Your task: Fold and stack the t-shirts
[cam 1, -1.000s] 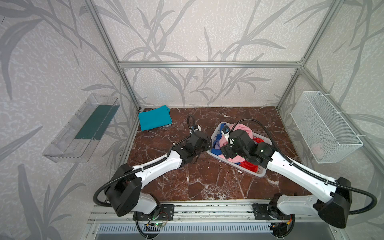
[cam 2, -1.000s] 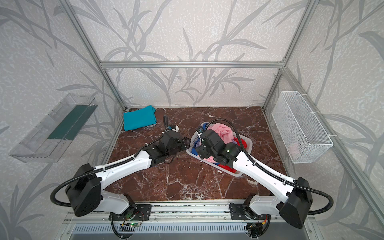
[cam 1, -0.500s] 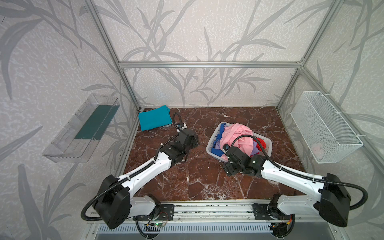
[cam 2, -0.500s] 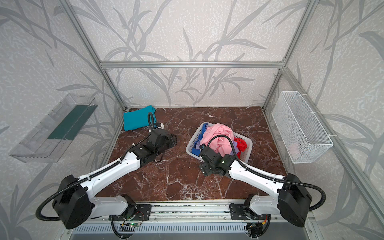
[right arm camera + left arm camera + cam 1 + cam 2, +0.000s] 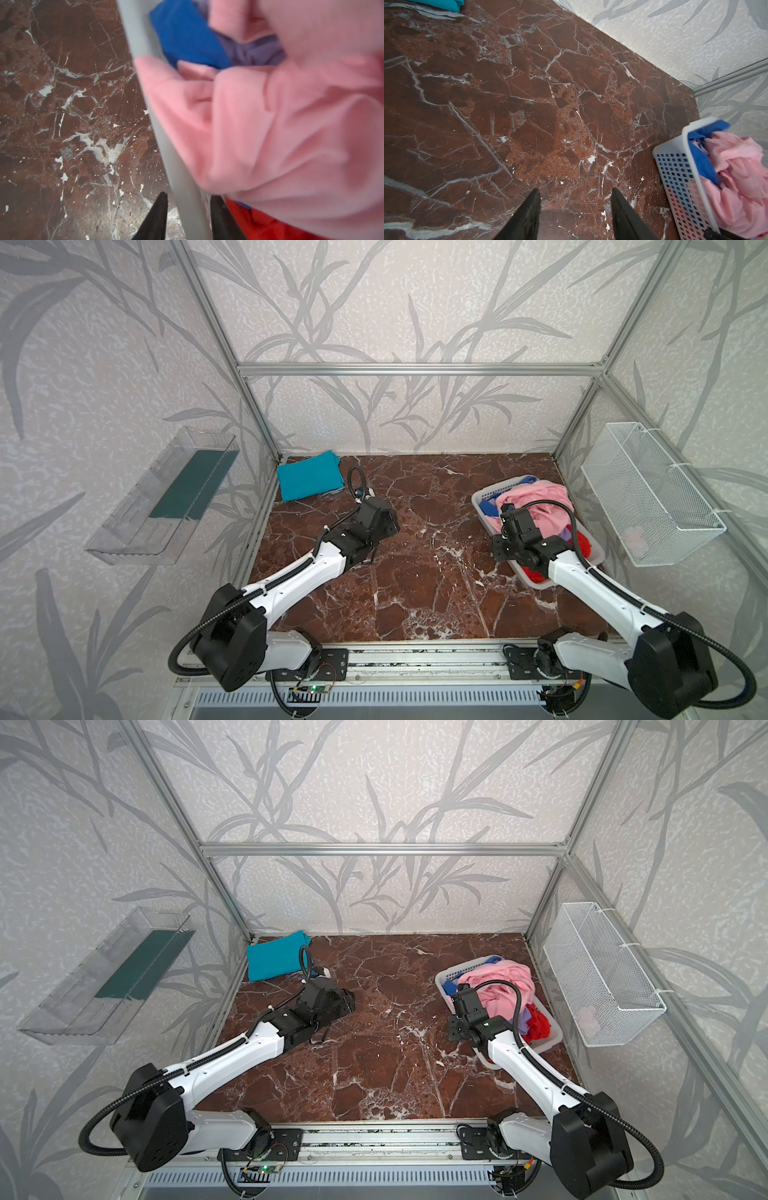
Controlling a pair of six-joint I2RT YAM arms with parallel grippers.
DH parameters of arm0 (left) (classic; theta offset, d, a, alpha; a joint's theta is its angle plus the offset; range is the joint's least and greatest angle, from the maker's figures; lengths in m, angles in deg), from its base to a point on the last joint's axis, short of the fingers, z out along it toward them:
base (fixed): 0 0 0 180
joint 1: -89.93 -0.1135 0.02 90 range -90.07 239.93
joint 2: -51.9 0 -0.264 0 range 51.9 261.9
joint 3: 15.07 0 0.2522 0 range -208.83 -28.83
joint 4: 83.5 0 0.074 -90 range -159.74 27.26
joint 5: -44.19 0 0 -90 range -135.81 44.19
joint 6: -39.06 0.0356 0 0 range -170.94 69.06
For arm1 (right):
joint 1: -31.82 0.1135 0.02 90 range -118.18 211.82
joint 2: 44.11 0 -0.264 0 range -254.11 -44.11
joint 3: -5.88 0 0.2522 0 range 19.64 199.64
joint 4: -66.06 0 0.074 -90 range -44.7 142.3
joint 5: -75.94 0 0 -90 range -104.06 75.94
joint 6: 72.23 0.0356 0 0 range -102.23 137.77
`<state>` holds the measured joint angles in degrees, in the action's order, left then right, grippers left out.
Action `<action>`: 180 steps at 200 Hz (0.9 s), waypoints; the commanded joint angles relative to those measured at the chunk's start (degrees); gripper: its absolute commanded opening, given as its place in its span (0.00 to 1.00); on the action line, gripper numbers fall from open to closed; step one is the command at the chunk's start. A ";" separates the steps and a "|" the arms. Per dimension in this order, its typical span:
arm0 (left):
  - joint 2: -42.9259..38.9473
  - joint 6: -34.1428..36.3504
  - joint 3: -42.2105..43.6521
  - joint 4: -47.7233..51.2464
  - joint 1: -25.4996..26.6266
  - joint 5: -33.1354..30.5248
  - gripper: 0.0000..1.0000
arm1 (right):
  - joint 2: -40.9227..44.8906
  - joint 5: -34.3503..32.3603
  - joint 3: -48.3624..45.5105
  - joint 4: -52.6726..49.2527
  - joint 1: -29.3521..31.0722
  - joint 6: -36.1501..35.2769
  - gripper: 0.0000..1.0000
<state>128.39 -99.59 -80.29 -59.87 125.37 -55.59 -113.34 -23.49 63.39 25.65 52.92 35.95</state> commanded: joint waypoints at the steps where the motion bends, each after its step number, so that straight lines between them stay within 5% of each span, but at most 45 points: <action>1: 0.63 -0.39 -0.17 -0.10 -0.29 0.05 0.55 | -4.79 3.43 3.06 1.73 -0.97 0.17 0.29; 72: 1.56 0.68 0.08 0.50 -0.72 0.40 0.55 | -23.53 -1.11 18.48 7.14 -5.16 -6.24 0.20; 138: 6.20 1.27 -1.93 0.59 -2.72 3.07 0.56 | -40.19 -3.13 33.97 6.68 -9.11 -15.29 0.24; 151: 7.45 1.36 -2.81 0.44 -2.75 3.76 0.56 | -42.04 -1.11 37.13 5.02 -10.13 -15.55 0.34; 167: 8.41 1.40 -3.46 0.02 -2.75 4.33 0.56 | -42.02 0.46 40.23 2.48 -10.56 -15.54 0.66; 180: 9.05 1.18 -3.56 -0.51 -2.75 4.51 0.56 | -40.24 0.81 40.38 3.17 -10.53 -15.28 0.75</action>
<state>136.85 -98.89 -81.71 -59.94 122.70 -51.77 -155.63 -23.79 101.42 30.41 43.17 21.96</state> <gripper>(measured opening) 0.555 0.694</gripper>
